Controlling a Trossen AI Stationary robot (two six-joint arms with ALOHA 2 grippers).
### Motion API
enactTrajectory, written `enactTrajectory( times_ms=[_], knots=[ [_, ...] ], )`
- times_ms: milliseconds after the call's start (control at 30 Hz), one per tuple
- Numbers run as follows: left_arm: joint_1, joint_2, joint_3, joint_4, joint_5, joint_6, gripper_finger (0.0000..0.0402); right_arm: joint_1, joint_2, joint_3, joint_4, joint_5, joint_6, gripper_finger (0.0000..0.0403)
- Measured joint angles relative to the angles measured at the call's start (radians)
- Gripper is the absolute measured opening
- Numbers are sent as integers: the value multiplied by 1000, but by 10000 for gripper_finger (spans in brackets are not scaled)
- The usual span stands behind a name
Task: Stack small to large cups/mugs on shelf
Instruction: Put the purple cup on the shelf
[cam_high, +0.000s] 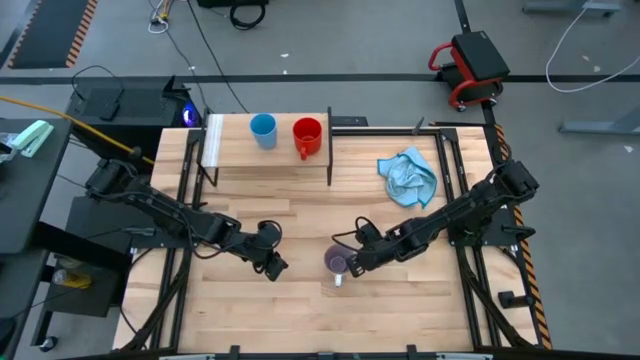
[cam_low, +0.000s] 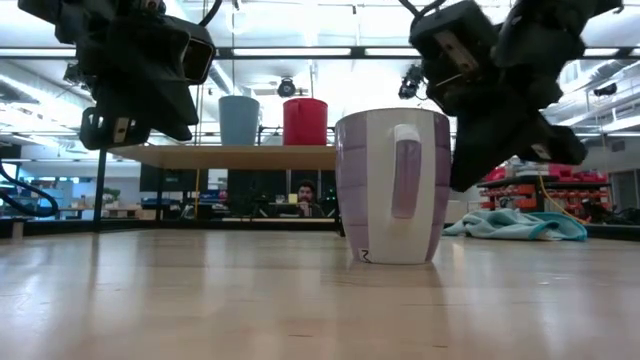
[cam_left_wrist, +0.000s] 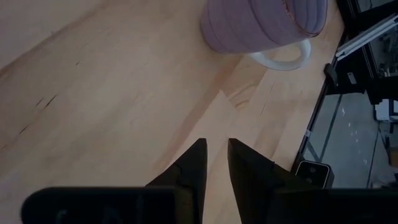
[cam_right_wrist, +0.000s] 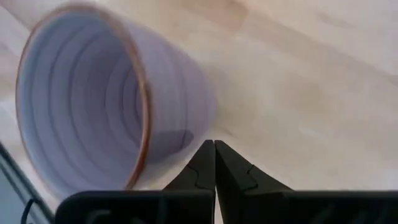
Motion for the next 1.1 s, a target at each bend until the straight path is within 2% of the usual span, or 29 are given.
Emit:
enactTrajectory(
  times_ms=[200,800,1100],
  knots=[
    [1,0,0,-2,-6,19,76,13,0,0,37,0,23,5],
    [1,0,0,-5,-34,32,75,-70,119,0,312,-35,-56,5],
    [1,-1,0,-4,-50,6,67,-85,164,89,313,-44,-138,5]
  ],
)
